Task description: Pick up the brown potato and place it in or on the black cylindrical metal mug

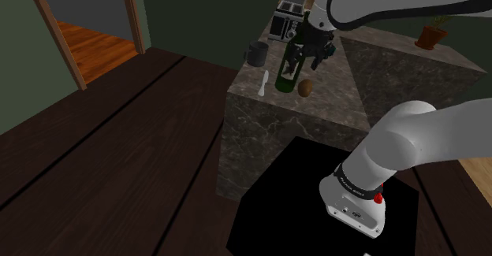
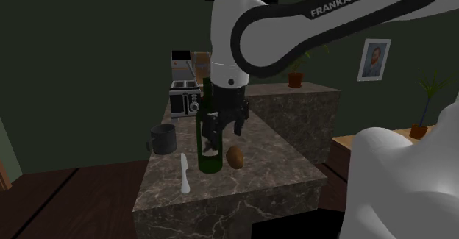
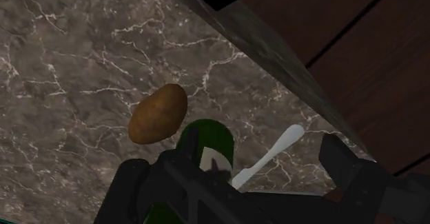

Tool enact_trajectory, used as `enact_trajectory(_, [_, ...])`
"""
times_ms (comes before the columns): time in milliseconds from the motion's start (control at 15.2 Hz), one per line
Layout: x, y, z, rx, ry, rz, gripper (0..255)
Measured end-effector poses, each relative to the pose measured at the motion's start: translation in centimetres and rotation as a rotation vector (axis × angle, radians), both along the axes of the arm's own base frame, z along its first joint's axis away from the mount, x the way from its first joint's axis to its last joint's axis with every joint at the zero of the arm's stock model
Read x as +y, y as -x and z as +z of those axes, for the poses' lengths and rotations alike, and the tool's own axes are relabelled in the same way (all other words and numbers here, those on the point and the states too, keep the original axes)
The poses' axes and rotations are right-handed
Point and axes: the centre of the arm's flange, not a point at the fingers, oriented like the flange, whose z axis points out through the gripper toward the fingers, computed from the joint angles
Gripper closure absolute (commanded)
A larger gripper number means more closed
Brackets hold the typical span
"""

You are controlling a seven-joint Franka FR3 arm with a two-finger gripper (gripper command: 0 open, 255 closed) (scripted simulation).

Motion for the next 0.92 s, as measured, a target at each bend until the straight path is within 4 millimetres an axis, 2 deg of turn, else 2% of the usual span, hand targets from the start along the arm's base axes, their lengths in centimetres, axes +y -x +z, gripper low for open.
enact_trajectory(594, [-6.7,0.9,-8.5,-0.097,0.106,-0.291,0])
enact_trajectory(726, [-7.9,1.8,-10.4,-0.119,0.13,-0.355,0])
enact_trajectory(924, [-9.3,1.8,-12.1,-0.137,0.147,-0.403,0])
